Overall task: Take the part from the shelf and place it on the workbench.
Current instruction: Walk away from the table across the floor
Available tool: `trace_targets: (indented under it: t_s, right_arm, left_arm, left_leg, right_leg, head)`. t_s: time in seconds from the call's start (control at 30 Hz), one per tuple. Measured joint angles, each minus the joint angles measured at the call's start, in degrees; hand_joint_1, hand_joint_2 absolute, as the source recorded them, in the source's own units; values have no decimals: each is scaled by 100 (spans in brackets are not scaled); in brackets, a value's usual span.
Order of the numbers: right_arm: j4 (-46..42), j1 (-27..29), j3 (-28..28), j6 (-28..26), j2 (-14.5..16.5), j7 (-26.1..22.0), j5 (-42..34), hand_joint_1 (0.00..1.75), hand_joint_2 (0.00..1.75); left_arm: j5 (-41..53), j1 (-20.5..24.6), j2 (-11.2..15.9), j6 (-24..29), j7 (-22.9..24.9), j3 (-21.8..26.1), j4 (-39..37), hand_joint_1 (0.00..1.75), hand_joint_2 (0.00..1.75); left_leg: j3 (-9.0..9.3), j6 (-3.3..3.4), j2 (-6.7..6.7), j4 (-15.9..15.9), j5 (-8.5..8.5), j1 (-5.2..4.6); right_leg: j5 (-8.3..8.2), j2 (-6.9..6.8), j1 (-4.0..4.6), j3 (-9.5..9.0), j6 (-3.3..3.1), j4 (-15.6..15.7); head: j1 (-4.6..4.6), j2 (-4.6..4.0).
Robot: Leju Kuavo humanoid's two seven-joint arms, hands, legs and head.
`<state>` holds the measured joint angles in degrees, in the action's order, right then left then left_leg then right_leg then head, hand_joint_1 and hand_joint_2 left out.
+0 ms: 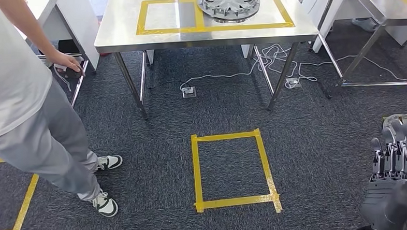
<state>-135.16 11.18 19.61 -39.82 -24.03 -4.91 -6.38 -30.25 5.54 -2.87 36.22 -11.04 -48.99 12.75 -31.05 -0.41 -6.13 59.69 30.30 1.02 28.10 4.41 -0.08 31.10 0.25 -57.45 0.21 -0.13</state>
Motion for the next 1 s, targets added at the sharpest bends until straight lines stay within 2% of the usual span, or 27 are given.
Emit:
trace_targets:
  t_s: [0.03,0.1,0.13,0.17,0.23,0.27,0.3,0.33,0.37,0.4,0.47,0.5,0.53,0.6,0.63,0.67,0.73,0.77,0.8,0.83,0.87,0.9,0.93,0.97,1.0]
  right_arm:
    - [3,-4,-1,0,7,-3,2,0,0]
    - [9,-2,-4,-1,19,-8,6,0,0]
    - [10,0,-6,-1,23,-10,5,0,0]
    - [11,-4,-10,-2,26,-11,4,0,0]
    - [14,-7,-17,-2,35,-14,1,0,0]
    - [21,-4,-19,-2,38,-13,-2,0,0]
    - [29,3,-19,-2,43,-13,-5,0,0]
    - [37,10,-19,-2,47,-12,-9,0,0]
    - [44,17,-20,-2,51,-12,-11,0,0]
    - [46,26,-24,-2,54,-12,-13,0,0]
    - [45,37,-39,-2,57,-12,-13,0,0]
    - [44,39,-48,-2,57,-13,-13,0,0]
    - [43,44,-56,-2,57,-13,-13,0,0]
    - [42,63,-75,-2,59,-14,-12,0,0]
    - [40,74,-86,-2,61,-15,-10,0,0]
    - [39,73,-96,-2,62,-15,-8,0,0]
    - [41,76,-102,-2,70,-14,-2,0,0]
    - [45,85,-102,-2,74,-12,1,0,0]
    - [51,103,-101,-2,78,-11,4,0,0]
    - [56,123,-100,-2,82,-11,8,0,0]
    - [60,138,-99,-2,87,-19,11,0,0]
    - [62,150,-99,-2,93,-34,10,0,0]
    - [63,160,-99,-2,100,-63,-3,0,0]
    - [64,160,-99,-2,107,-104,-32,0,0]
    - [67,157,-100,-2,114,-153,-75,0,0]
  left_arm:
    - [0,-3,2,-22,-5,-4,1,0,0]
    - [9,-7,7,-50,-15,-19,1,0,0]
    - [22,-7,9,-59,-21,-26,1,0,0]
    - [42,-5,8,-66,-27,-35,1,0,0]
    - [78,-10,4,-74,-31,-62,0,0,0]
    - [90,-16,6,-78,-27,-78,-3,0,0]
    - [93,-21,11,-80,-21,-91,-5,0,0]
    - [97,-20,17,-81,-16,-103,-8,0,0]
    - [100,-16,20,-81,-14,-113,-10,0,0]
    - [102,-8,18,-81,-13,-123,-10,0,0]
    - [107,9,7,-81,-12,-137,-10,0,0]
    - [109,14,1,-81,-11,-141,-10,0,0]
    - [111,15,-5,-83,-10,-147,-10,0,0]
    - [114,19,-18,-84,-9,-164,-10,0,0]
    - [114,25,-24,-85,-9,-170,-10,0,0]
    - [114,30,-26,-90,-6,-174,-10,0,0]
    - [114,33,-23,-128,34,-175,-10,0,0]
    - [113,25,-18,-160,81,-176,-10,0,0]
    - [112,14,-12,-191,140,-177,-12,0,0]
    - [109,4,-5,-218,202,-177,-15,0,0]
    - [104,-3,4,-244,253,-177,-18,0,0]
    - [99,-5,13,-268,287,-177,-21,0,0]
    - [98,-5,23,-296,307,-177,-22,0,0]
    - [113,-4,33,-325,314,-178,-24,0,0]
    - [139,-3,43,-347,314,-186,-25,0,0]
  left_leg:
    - [23,13,-35,-57,30,1]
    - [27,57,137,-80,18,-5]
    - [29,86,233,-93,8,-1]
    - [29,115,335,-106,-1,5]
    - [24,153,547,-115,0,-5]
    - [19,165,658,-114,4,-17]
    - [15,170,763,-113,9,-27]
    - [12,173,858,-112,14,-35]
    - [14,173,940,-112,20,-44]
    - [20,169,1011,-113,26,-53]
    - [29,150,1128,-112,37,-75]
    - [27,133,1181,-112,39,-86]
    - [26,114,1232,-115,39,-93]
    - [47,62,1327,-137,42,-102]
    - [61,32,1241,-128,70,-97]
    - [33,6,1066,-39,150,-91]
    - [-197,-31,659,472,456,-71]
    - [-380,-38,573,841,628,-66]
    - [-541,-47,565,1148,731,-64]
    - [-640,-56,571,1313,733,-61]
    - [-638,-62,572,1267,613,-56]
    - [-539,-70,540,1023,401,-45]
    - [-389,-78,406,681,184,-22]
    - [-238,-85,237,353,37,5]
    - [-130,-78,94,126,-24,27]
  right_leg:
    - [-6,71,-9,39,40,-22]
    - [-31,204,-36,105,114,-37]
    - [2,158,-34,143,144,-87]
    - [99,45,-30,221,172,-233]
    - [459,-267,-31,502,230,-859]
    - [636,-353,-40,667,254,-1243]
    - [736,-396,-46,780,268,-1528]
    - [727,-419,-48,804,271,-1627]
    - [612,-438,-47,723,260,-1502]
    - [424,-478,-39,549,231,-1181]
    - [130,-696,16,157,130,-401]
    - [70,-789,48,40,78,-152]
    - [68,-842,75,-4,36,-35]
    - [46,-753,79,-8,-24,20]
    - [15,-702,65,-28,-52,71]
    - [-24,-651,46,-51,-85,128]
    - [-76,-552,19,-70,-129,196]
    - [-83,-490,18,-61,-142,194]
    - [-83,-420,19,-53,-144,185]
    - [-79,-345,20,-49,-142,170]
    - [-71,-265,18,-48,-133,150]
    - [-55,-185,10,-48,-117,121]
    - [-30,-111,0,-41,-92,82]
    - [0,-40,-1,-23,-59,26]
    - [25,35,-6,11,-24,-25]
  head:
    - [2,0]
    - [5,0]
    - [12,0]
    - [31,0]
    - [68,0]
    - [78,0]
    - [79,0]
    - [79,0]
    - [79,0]
    - [79,0]
    - [80,0]
    - [80,0]
    - [79,0]
    - [81,0]
    - [78,-1]
    - [70,-1]
    - [36,-1]
    - [21,-1]
    - [13,-1]
    - [8,0]
    - [7,0]
    - [6,0]
    - [4,0]
    - [2,0]
    - [6,0]
